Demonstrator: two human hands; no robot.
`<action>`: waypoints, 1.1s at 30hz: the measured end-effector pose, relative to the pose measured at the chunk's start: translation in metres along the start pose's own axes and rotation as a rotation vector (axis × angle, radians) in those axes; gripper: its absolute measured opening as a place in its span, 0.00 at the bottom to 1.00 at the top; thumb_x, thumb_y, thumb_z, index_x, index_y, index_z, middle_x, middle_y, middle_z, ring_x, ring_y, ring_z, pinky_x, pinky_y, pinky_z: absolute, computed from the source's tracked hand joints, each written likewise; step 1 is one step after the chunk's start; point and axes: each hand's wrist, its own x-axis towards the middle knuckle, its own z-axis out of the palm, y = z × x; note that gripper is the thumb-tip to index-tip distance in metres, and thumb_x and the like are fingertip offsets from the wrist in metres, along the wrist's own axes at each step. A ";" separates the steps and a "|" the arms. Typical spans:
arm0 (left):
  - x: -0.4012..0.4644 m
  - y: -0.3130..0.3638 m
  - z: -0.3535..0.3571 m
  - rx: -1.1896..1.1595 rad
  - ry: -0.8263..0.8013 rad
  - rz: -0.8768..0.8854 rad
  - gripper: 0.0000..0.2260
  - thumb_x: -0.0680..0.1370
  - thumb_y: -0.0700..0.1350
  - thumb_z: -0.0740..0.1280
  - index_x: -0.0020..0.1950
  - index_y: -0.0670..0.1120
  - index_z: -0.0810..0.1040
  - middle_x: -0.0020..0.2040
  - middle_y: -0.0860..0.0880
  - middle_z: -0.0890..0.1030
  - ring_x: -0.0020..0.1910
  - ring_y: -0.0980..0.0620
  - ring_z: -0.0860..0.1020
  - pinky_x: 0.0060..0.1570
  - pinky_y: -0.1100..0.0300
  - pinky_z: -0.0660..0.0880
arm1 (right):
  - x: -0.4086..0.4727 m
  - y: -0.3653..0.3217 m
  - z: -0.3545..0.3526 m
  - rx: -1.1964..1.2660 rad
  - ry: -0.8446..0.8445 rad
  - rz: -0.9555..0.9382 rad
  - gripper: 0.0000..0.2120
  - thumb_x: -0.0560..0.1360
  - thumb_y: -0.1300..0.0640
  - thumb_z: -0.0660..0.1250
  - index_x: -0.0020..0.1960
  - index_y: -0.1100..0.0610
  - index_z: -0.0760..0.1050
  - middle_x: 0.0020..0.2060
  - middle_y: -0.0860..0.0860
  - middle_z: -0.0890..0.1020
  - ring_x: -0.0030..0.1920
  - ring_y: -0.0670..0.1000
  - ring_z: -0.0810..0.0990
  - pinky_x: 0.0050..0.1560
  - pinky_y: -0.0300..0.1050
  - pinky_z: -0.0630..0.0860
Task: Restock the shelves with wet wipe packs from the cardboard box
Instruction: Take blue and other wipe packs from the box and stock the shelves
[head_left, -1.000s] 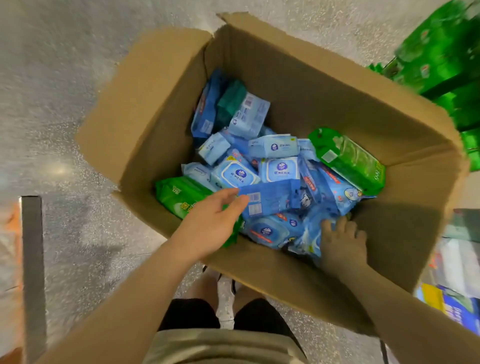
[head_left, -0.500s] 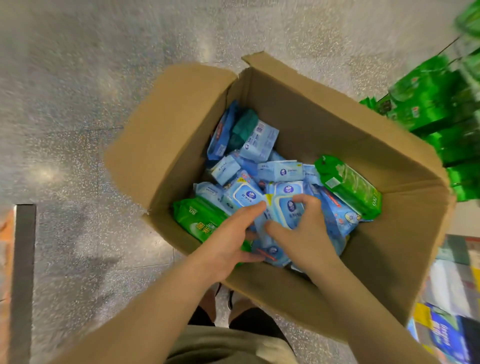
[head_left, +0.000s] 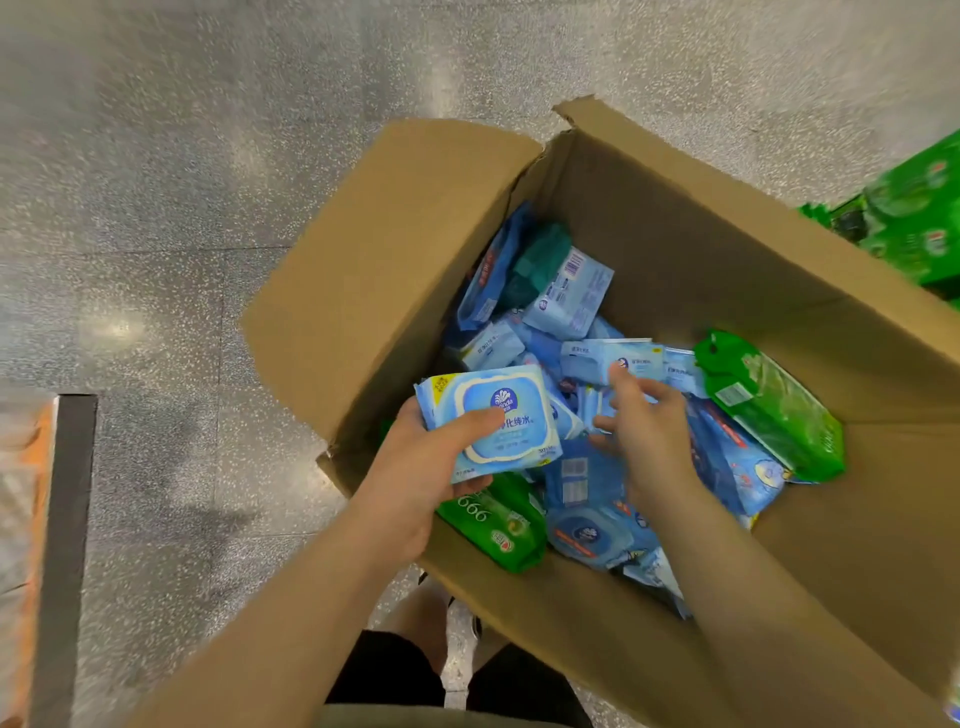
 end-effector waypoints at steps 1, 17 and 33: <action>0.002 0.000 -0.002 0.012 0.005 -0.001 0.26 0.69 0.50 0.80 0.65 0.51 0.78 0.54 0.49 0.87 0.51 0.47 0.86 0.44 0.53 0.80 | 0.026 0.000 0.006 0.075 0.038 0.100 0.31 0.75 0.39 0.72 0.69 0.55 0.68 0.53 0.54 0.77 0.48 0.55 0.80 0.35 0.51 0.82; -0.001 0.008 -0.006 0.164 -0.040 0.098 0.19 0.77 0.57 0.71 0.65 0.64 0.70 0.57 0.50 0.83 0.47 0.49 0.87 0.39 0.49 0.83 | 0.021 0.011 -0.014 0.420 0.004 0.057 0.19 0.77 0.58 0.67 0.66 0.61 0.71 0.55 0.62 0.83 0.43 0.56 0.84 0.32 0.50 0.81; -0.037 0.009 0.032 0.196 -0.132 0.206 0.06 0.82 0.54 0.67 0.58 0.63 0.74 0.53 0.53 0.85 0.44 0.53 0.85 0.37 0.56 0.79 | -0.108 -0.038 -0.075 0.433 -0.549 -0.115 0.43 0.67 0.66 0.72 0.77 0.49 0.58 0.63 0.55 0.83 0.62 0.66 0.82 0.60 0.75 0.75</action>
